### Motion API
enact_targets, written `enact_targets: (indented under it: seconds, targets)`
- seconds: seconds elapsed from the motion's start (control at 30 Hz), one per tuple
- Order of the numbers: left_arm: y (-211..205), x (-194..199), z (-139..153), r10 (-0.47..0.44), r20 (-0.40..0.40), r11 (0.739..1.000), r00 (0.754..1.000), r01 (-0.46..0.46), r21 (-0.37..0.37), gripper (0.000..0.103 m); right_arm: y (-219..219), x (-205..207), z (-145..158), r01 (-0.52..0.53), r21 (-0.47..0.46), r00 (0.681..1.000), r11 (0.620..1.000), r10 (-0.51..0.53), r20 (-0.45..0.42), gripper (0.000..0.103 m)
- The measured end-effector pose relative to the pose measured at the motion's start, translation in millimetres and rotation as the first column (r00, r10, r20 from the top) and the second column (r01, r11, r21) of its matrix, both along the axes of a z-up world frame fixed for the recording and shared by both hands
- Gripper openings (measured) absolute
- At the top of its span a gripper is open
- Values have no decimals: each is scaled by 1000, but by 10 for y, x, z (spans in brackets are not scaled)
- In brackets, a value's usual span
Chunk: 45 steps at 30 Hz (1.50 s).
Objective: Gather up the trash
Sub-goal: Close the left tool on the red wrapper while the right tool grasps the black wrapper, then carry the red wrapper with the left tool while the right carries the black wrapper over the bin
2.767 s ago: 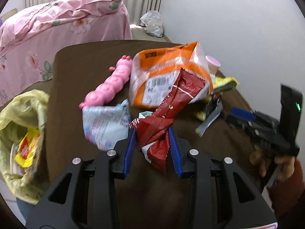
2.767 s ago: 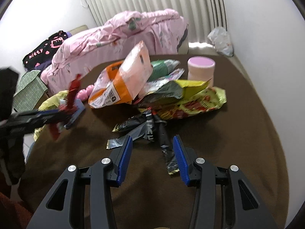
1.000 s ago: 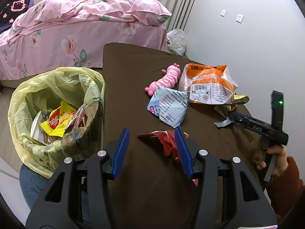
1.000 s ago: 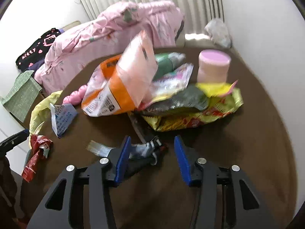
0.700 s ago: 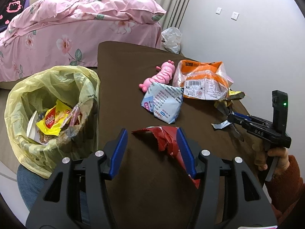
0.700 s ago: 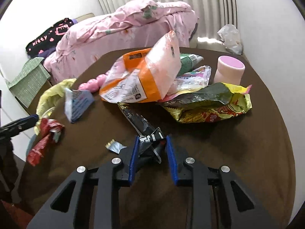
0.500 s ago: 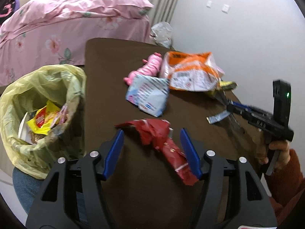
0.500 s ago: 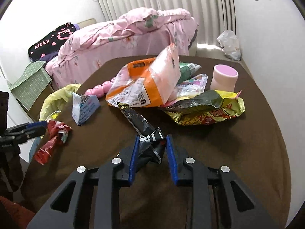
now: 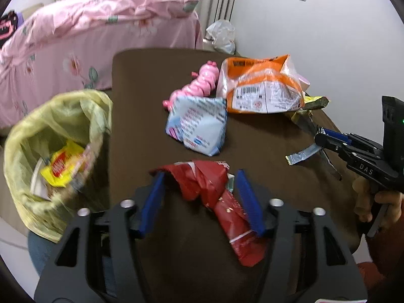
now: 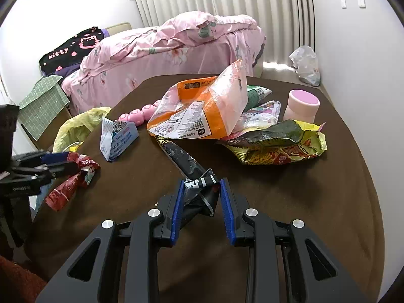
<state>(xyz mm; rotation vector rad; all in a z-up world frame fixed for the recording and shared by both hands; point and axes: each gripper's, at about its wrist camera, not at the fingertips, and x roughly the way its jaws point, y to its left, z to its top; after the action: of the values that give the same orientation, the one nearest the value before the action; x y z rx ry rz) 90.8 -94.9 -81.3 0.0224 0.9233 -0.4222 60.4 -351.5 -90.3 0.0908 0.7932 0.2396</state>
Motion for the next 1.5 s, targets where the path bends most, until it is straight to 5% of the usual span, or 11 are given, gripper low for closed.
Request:
enact_targets:
  seconds: [0.1, 0.23, 0.53, 0.9, 1.17, 1.5]
  targets:
    - [19, 18, -14, 12, -19, 999, 1000, -13, -52, 32, 21, -18, 56, -2, -6, 1000, 1000, 2, 14, 27]
    - [34, -27, 69, 10, 11, 997, 1000, -10, -71, 27, 60, -56, 169, -5, -9, 999, 1000, 6, 43, 27]
    - [354, -203, 503, 85, 142, 991, 986, -69, -110, 27, 423, -105, 661, -70, -59, 984, 996, 79, 160, 27]
    - [1067, -365, 957, 290, 301, 956, 908, -261, -135, 28, 1182, 146, 1226, -182, -32, 945, 983, 184, 270, 27]
    - [1553, -300, 952, 430, 295, 903, 853, -398, -163, 28, 1921, 422, 1388, -293, -66, 913, 954, 299, 278, 27]
    - [1841, -297, 853, 502, 272, 865, 821, -473, -166, 28, 2413, 522, 1386, -369, -113, 880, 923, 386, 275, 27]
